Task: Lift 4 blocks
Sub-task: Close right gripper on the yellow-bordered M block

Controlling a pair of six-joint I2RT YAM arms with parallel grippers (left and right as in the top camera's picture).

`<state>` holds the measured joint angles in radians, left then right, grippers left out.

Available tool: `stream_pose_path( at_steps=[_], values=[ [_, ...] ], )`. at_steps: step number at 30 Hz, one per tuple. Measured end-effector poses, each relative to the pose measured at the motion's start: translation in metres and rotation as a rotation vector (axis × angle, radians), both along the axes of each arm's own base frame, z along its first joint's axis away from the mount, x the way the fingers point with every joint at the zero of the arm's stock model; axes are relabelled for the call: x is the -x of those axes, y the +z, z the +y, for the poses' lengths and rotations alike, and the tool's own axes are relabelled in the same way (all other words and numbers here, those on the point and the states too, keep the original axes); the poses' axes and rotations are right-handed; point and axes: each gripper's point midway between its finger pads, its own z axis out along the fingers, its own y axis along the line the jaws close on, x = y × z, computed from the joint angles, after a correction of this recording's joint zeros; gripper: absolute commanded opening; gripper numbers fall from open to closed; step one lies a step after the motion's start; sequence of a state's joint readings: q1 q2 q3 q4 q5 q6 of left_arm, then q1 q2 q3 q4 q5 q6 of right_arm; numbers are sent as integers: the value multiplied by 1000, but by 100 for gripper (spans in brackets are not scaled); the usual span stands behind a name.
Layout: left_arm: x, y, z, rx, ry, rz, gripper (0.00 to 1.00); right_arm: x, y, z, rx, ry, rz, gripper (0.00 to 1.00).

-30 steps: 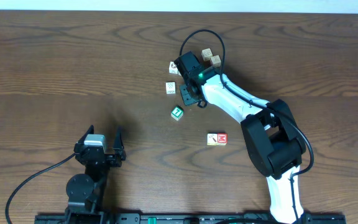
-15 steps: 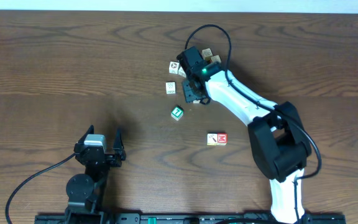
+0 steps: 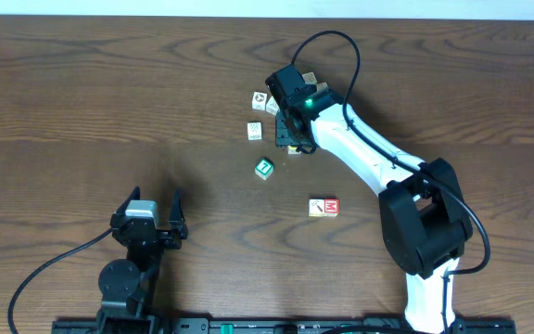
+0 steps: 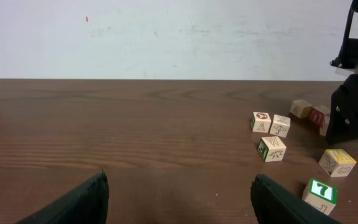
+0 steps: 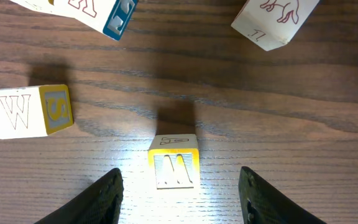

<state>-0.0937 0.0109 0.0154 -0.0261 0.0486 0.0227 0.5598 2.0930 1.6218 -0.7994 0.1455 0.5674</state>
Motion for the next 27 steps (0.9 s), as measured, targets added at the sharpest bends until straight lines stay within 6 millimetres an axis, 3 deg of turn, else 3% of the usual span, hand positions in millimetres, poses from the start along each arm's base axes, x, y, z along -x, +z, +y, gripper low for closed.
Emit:
stream_pose_path(
  at_steps=[20,27],
  values=[
    [0,0,0,0,0,0,73,-5,1,3,-5,15,-19,54],
    [0,0,0,0,0,0,73,-3,-13,1,14,22,7,54]
  ],
)
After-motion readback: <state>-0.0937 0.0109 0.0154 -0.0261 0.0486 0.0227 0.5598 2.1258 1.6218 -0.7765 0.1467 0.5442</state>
